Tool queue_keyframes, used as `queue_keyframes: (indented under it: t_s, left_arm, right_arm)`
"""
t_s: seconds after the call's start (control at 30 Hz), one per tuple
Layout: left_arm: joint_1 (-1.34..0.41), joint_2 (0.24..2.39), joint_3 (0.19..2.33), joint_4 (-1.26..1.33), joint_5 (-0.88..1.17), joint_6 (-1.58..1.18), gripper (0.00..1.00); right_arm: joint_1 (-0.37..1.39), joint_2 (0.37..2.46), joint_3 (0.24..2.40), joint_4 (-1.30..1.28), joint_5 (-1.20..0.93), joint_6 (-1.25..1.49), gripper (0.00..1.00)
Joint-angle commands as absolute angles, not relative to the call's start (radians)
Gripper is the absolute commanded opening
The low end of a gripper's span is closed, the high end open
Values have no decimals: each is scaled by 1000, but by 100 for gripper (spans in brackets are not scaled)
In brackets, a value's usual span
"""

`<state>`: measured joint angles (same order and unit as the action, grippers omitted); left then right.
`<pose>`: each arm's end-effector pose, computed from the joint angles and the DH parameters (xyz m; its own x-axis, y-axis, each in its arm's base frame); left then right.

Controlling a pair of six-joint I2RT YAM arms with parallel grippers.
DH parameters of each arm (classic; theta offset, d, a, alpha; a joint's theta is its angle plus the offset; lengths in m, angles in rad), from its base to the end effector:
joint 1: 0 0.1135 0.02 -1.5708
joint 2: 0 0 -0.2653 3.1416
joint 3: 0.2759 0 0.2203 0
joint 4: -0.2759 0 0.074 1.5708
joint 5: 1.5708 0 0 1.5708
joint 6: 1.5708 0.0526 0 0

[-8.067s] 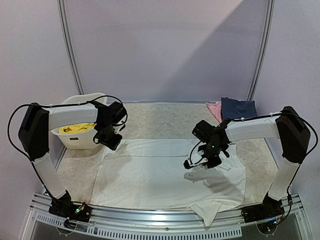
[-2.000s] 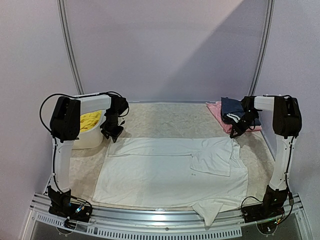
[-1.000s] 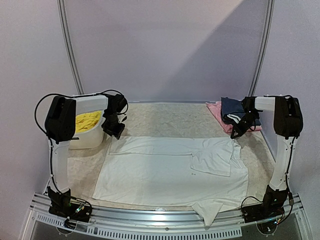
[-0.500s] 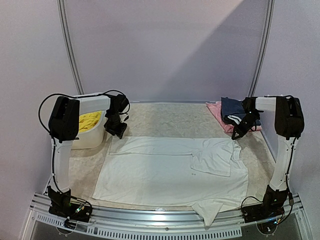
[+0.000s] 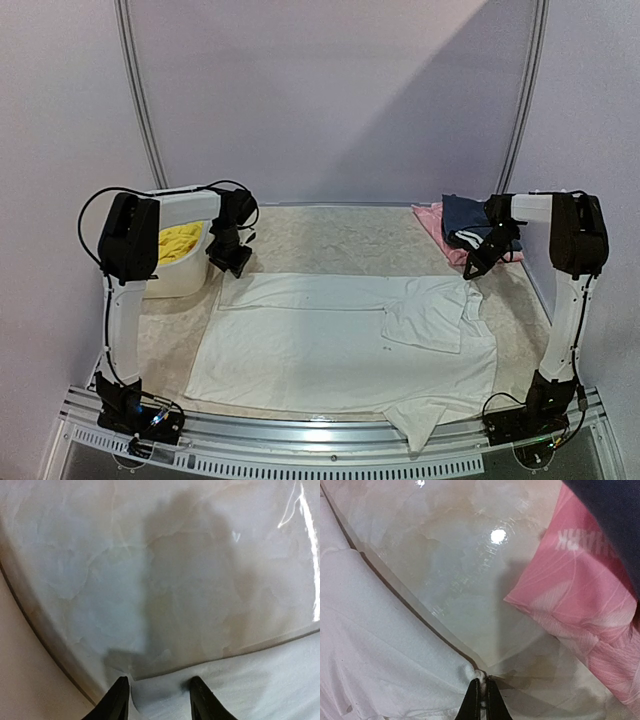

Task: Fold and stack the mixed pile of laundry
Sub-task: Pick up the 1/3-folded T-shirt from the center of the board.

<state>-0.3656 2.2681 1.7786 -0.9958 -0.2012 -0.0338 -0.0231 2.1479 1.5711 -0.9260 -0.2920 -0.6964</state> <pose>0.3926 -0.1390 0.1451 -0.9413 0.3249 -0.0921 0.3027 0.9327 0.1961 0.3838 0.0063 0.1465 -0.7668 -0.5967 -0.2363 -0.6378 0.7496 0.1767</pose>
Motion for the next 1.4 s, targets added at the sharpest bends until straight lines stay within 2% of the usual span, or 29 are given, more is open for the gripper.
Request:
queue_keyframes:
  t_s: [0.0,0.1,0.2,0.4,0.83,1.37]
  left_arm:
    - [-333,2308,1775,-1038,-241,-23,40]
    - [-333,2321,1781,-1050,-237,-21,32]
    - [-334,2329,1781,-1050,-215,-20,14]
    - [-343,2294,1775,-1015,-213,-18,0]
    - [-419,2053,1696,-931,-250,-39,0]
    - [-463,1899,1622,-842,-298,-84,0]
  right_arm:
    - [-34,2143,1545,-946,-248,-703,0]
    - [-34,2146,1545,-946,-250,-703,0]
    - [-34,2149,1545,-944,-251,-701,0]
    - [-34,2142,1556,-944,-271,-688,0]
    - [-34,1958,1541,-945,-318,-644,0]
    - [-55,1765,1540,-933,-272,-606,0]
